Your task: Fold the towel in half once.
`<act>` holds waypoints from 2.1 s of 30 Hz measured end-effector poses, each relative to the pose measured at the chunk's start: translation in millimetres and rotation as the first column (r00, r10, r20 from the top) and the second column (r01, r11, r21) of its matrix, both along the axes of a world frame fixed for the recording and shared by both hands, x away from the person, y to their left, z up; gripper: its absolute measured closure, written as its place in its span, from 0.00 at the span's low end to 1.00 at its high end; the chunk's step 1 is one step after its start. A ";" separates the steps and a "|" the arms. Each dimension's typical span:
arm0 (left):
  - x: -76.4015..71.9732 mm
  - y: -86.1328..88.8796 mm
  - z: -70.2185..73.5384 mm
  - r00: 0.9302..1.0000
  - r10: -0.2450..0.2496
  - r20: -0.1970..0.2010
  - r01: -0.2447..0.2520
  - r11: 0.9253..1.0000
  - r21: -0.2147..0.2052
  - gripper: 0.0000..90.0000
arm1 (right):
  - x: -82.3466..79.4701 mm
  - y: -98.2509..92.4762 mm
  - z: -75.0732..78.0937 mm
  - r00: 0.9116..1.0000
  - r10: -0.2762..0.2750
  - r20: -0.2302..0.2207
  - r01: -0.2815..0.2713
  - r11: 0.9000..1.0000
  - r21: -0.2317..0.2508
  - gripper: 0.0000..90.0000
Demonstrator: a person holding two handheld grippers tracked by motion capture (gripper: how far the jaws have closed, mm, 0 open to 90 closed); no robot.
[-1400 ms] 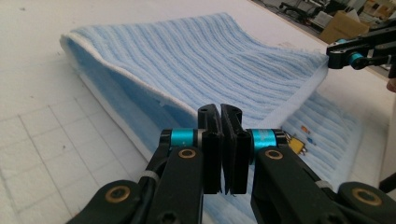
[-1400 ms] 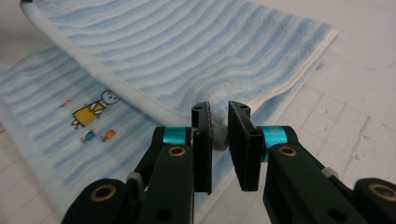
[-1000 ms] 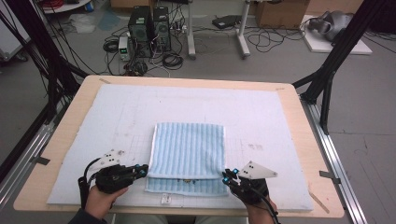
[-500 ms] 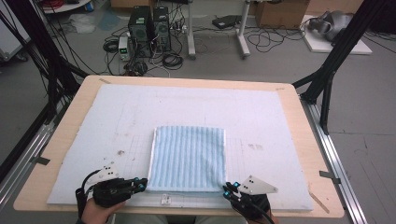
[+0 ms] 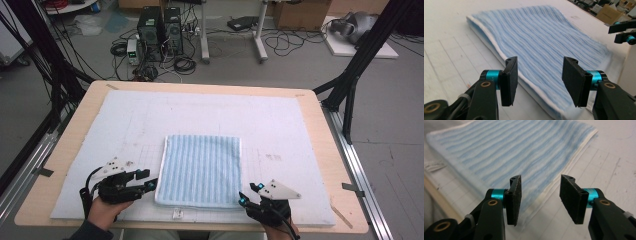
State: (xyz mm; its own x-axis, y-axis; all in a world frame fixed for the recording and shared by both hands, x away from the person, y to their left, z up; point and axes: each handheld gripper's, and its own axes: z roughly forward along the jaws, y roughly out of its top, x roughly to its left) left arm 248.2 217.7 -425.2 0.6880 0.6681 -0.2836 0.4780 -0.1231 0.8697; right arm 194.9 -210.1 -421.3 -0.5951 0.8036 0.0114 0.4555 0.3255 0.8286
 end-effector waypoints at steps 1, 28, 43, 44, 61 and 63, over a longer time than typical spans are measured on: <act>4.2 -0.7 1.6 1.000 0.008 0.010 -0.008 1.000 0.000 0.50 | 3.4 -0.1 1.4 1.000 -0.007 0.004 0.007 1.000 0.003 0.54; 136.7 -30.8 3.2 0.993 0.115 0.018 -0.116 0.990 0.079 0.62 | 150.4 11.5 16.1 0.998 -0.053 -0.032 0.052 0.998 -0.035 0.68; 158.3 -42.0 -26.5 0.978 0.205 -0.029 -0.196 0.961 0.195 0.65 | 204.6 23.1 -9.6 0.983 -0.094 -0.159 0.074 0.989 -0.126 0.63; 157.8 -43.1 -26.4 0.980 0.199 -0.025 -0.190 0.960 0.204 0.66 | 205.6 23.3 -12.0 0.980 -0.094 -0.173 0.071 0.989 -0.133 0.62; 166.7 -48.6 -6.7 0.977 0.210 0.040 -0.214 0.966 0.146 0.97 | 213.5 15.2 -6.3 0.990 -0.043 -0.133 0.036 0.998 -0.052 0.97; 171.5 -48.9 -3.8 0.975 0.221 0.032 -0.223 0.964 0.143 0.97 | 217.5 15.6 -1.6 0.993 -0.056 -0.102 0.051 0.997 -0.052 0.97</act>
